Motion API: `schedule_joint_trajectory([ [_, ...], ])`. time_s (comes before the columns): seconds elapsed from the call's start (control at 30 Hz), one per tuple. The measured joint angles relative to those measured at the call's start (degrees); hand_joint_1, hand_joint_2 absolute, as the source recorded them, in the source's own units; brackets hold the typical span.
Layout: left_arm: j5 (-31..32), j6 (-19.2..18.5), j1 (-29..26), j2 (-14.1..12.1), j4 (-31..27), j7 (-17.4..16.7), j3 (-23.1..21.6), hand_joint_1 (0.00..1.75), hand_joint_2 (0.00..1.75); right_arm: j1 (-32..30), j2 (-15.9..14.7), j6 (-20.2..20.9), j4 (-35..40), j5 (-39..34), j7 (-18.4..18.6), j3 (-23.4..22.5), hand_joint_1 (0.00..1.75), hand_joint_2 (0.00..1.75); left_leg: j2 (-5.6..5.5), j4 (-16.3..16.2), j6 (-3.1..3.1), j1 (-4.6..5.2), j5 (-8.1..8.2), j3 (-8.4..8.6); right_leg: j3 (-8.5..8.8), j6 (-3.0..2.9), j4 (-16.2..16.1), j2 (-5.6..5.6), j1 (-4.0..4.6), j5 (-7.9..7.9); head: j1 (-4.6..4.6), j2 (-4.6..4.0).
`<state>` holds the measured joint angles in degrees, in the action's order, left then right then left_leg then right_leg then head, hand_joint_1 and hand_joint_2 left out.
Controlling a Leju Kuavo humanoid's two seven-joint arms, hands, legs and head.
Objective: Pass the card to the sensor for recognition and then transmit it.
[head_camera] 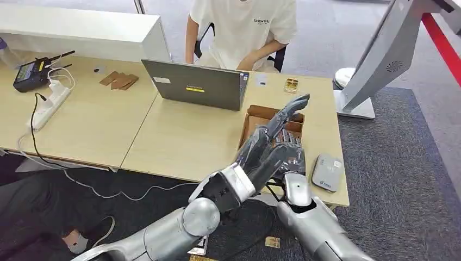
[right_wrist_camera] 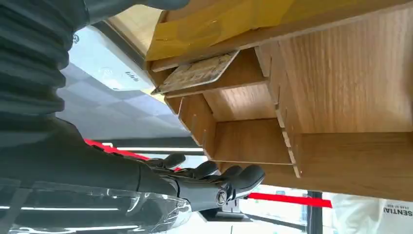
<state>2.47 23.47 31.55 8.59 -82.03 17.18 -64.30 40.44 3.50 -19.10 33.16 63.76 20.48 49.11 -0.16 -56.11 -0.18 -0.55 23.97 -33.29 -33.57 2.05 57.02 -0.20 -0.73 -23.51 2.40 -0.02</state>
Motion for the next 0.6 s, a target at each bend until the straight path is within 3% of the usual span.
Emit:
schedule_joint_trajectory([
  [0.6, -0.07, -0.35, -0.02, 0.04, 0.46, 0.68, -0.02, 0.00, 0.00, 0.32, -0.44, -1.05, -3.04, -0.20, 0.33, -0.04, 0.00, 1.75, 0.00, 0.00, 0.00, 0.00, 0.00, 0.00, 0.00, 0.00, 0.00, 0.00, 0.00, 0.00, 0.00, 0.00],
])
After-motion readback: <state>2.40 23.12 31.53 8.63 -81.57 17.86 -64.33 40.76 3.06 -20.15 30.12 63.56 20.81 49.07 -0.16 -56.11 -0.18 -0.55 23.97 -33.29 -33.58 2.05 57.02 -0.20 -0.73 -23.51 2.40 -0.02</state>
